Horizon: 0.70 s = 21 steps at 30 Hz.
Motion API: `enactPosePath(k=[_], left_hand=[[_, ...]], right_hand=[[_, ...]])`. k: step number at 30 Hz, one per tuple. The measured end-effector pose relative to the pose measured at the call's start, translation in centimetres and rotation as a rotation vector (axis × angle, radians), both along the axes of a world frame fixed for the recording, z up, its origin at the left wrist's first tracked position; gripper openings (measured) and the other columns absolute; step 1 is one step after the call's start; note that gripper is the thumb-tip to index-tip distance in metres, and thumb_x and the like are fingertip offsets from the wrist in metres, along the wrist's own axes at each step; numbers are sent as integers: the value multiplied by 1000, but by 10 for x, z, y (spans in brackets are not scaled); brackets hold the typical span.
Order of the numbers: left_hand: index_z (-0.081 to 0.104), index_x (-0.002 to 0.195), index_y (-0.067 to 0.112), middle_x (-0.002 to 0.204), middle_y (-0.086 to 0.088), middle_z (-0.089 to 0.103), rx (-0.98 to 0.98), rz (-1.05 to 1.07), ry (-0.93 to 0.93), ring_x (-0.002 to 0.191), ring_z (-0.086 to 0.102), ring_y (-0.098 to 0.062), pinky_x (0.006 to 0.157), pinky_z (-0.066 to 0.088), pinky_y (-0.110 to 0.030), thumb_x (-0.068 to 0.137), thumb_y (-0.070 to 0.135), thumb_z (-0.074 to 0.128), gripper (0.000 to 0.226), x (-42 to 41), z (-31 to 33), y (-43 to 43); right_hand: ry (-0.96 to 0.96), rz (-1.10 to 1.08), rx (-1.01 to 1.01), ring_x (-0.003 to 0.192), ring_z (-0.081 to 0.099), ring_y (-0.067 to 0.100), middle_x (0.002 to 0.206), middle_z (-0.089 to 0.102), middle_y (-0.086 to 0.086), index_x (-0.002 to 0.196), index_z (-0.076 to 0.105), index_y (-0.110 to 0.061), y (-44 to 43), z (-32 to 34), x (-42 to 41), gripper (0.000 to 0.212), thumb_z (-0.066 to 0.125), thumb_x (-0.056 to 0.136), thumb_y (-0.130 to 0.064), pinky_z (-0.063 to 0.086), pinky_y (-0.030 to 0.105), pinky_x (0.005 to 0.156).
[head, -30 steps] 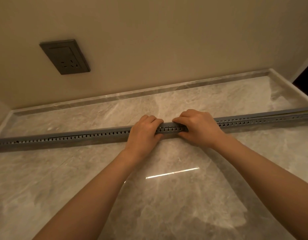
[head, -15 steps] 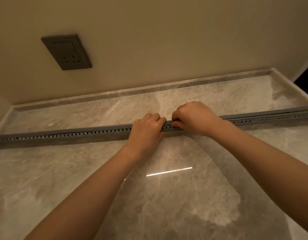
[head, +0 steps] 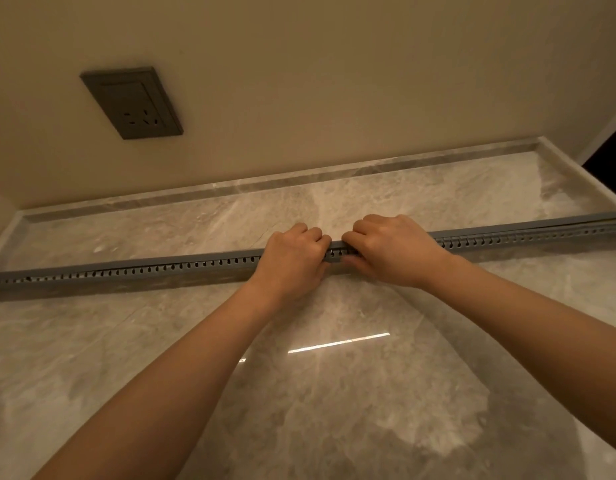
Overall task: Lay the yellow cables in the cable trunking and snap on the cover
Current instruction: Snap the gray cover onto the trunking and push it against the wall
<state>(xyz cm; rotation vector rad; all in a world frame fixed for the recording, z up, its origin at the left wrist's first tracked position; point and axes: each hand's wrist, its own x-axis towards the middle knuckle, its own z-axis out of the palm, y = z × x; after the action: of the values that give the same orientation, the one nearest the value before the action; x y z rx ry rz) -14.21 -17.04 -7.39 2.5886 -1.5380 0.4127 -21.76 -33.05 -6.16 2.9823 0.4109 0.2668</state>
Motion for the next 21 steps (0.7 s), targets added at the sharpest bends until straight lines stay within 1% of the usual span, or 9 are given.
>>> enactPosePath(k=[1,2,4,6,9,11,15,19,21], left_hand=[[66,73,5,64,-7,62,1,-10,6,61,58,-27,45,28,-24,66,19,76,19,1,0,0],[66,79,4,70,-8,64,4,-17,10,67,58,-27,47,28,-27,72,21,72,19,2,-1,0],[65,88,5,79,-8,64,5,-15,-8,76,58,-27,51,27,-29,79,25,64,22,4,-4,0],[66,84,5,75,-8,64,22,-29,-10,72,58,-27,50,27,-28,78,24,66,21,1,-2,0],[66,71,4,62,-8,62,62,-34,-17,58,57,-27,45,27,-24,67,18,76,18,-1,3,0],[66,69,3,61,-9,62,56,-45,-35,56,57,-27,45,27,-24,66,17,77,18,-1,4,0],[66,78,1,70,-12,64,49,-58,-17,67,59,-31,49,28,-28,75,18,68,18,3,4,-2],[64,63,0,56,-12,60,82,-84,-25,53,58,-30,44,25,-24,63,11,76,17,1,7,-3],[64,67,1,60,-11,61,55,-89,-33,58,58,-29,45,25,-25,70,14,72,15,3,5,-2]], right_hand=[[11,-12,-11,80,57,25,87,62,8,95,61,-8,-1,0,-1,31,53,90,-38,31,31,52],[14,-28,-33,86,55,23,93,61,6,101,59,-10,0,-1,-2,32,53,89,-40,31,32,54],[28,-80,-73,90,53,21,97,59,4,103,55,-11,5,-4,-4,25,53,89,-31,30,31,55],[36,-147,-117,87,52,21,96,59,4,98,52,-11,14,-5,-2,12,49,90,-19,30,31,55],[51,-191,-130,86,54,23,96,60,6,96,51,-9,19,-5,3,8,47,89,-11,28,31,56],[68,-186,-127,86,55,24,96,61,6,95,51,-9,19,-3,6,8,48,88,-11,28,32,56],[86,-177,-112,84,56,23,94,61,6,92,51,-10,18,2,9,6,49,87,-11,27,31,57],[93,-151,-106,80,57,24,89,63,6,87,54,-10,15,1,12,4,50,85,-11,28,30,57],[63,-132,-100,78,57,24,87,64,5,87,55,-10,12,-1,10,5,51,86,-12,27,30,55]])
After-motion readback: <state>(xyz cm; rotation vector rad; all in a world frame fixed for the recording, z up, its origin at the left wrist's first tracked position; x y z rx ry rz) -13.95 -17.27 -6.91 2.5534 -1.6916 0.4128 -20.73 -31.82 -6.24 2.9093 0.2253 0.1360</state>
